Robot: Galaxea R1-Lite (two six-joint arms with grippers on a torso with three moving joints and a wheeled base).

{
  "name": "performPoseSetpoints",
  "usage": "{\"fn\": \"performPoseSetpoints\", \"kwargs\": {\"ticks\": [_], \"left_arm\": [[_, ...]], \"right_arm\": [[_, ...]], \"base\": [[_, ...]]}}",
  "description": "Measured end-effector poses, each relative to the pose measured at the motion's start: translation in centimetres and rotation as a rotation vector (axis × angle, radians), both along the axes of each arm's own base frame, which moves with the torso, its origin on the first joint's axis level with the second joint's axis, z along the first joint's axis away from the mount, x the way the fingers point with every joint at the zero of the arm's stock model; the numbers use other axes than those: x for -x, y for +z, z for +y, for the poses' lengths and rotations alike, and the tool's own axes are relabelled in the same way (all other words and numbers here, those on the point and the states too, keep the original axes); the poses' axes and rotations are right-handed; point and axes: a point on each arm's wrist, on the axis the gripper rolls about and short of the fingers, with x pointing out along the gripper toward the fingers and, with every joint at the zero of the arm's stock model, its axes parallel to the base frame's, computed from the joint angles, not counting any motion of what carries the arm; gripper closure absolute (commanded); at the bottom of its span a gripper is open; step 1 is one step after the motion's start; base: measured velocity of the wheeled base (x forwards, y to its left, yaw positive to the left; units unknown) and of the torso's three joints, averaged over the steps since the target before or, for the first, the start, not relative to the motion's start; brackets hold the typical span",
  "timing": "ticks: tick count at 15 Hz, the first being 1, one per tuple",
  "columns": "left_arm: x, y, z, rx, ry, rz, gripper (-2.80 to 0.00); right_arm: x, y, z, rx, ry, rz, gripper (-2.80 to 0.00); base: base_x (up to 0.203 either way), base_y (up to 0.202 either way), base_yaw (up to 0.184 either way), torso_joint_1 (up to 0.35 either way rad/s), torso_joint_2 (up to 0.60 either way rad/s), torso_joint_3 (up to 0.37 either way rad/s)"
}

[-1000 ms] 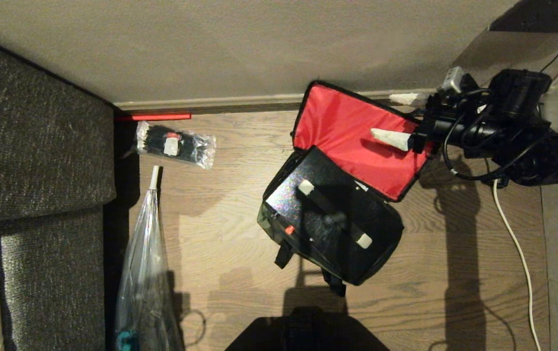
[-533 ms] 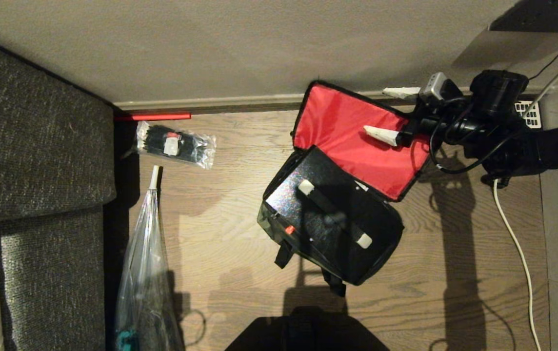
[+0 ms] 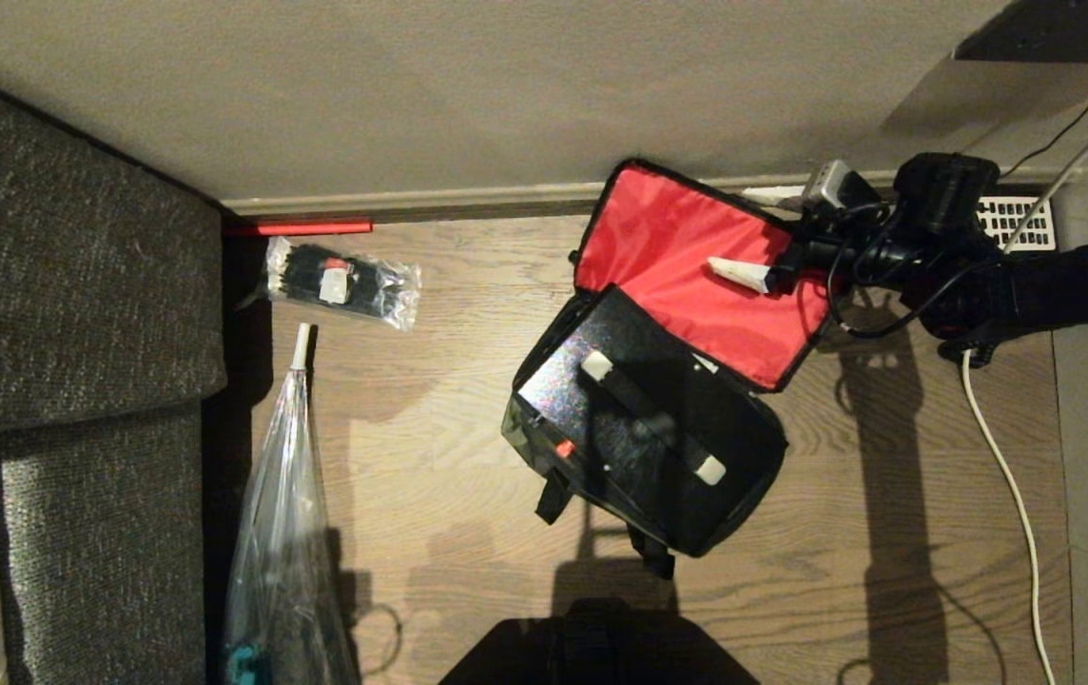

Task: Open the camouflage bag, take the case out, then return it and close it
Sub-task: Close the top of the storage box

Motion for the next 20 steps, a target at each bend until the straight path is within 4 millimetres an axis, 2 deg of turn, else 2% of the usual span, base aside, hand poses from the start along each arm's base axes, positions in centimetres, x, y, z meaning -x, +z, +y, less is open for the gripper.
{"fn": "performPoseSetpoints", "kwargs": {"ticks": [1,9,13,17,20], "left_arm": [[0.0,0.0,0.0,0.000,0.000,0.000,0.00],[0.0,0.0,0.0,0.000,0.001,0.000,0.00],[0.0,0.0,0.0,0.000,0.000,0.000,0.00],[0.0,0.0,0.0,0.000,0.000,0.000,0.00],[0.0,0.0,0.0,0.000,0.000,0.000,0.00]], "right_arm": [[-0.1,-0.2,0.0,-0.002,0.004,0.014,0.00],[-0.9,-1.4,0.4,0.001,0.002,0.041,0.00],[-0.6,-1.3,0.7,0.002,0.011,0.038,0.00],[1.6,0.7,0.7,0.003,0.012,0.036,0.00],[5.0,2.5,0.4,0.013,-0.008,0.060,0.00]], "base": [[0.000,0.000,0.000,0.000,0.00,0.000],[0.000,0.000,0.000,0.000,0.00,0.000],[0.000,0.000,0.000,0.000,0.00,0.000],[0.000,0.000,0.000,0.000,0.00,0.000],[0.000,0.000,0.000,0.000,0.00,0.000]]}}
